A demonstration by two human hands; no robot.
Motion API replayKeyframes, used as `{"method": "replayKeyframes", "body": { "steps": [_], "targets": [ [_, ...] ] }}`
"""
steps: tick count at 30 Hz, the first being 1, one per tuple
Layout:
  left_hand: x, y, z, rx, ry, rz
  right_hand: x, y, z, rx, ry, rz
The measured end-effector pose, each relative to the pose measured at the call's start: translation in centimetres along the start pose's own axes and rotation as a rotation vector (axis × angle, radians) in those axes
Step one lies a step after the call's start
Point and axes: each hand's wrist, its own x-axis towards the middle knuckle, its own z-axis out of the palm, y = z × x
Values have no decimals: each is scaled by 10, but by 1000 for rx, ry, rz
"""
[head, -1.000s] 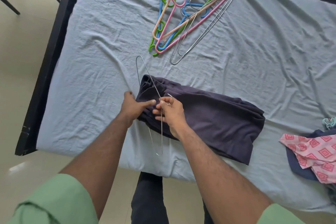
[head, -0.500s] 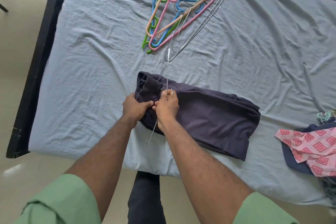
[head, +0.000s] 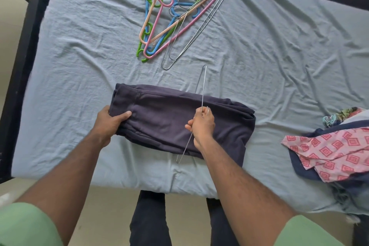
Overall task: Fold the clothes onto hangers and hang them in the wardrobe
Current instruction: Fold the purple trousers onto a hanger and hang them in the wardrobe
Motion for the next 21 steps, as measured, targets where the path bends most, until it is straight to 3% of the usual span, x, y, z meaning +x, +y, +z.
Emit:
{"method": "replayKeyframes", "body": {
  "steps": [9,13,15,17,21],
  "targets": [
    [-6,2,13,192,133,-22,-28,13,-3,-42,-105,-22],
    [-19,9,21,694,290,9,-35,10,-9,-62,-103,-49],
    [-34,16,39,852,345,145,-40,3,-12,-78,-105,-78],
    [-52,23,62,790,216,257,-51,-8,-14,-107,-117,-112],
    [-89,42,98,664,-208,373,-79,-42,-26,-125,-173,-160]
  ]
}}
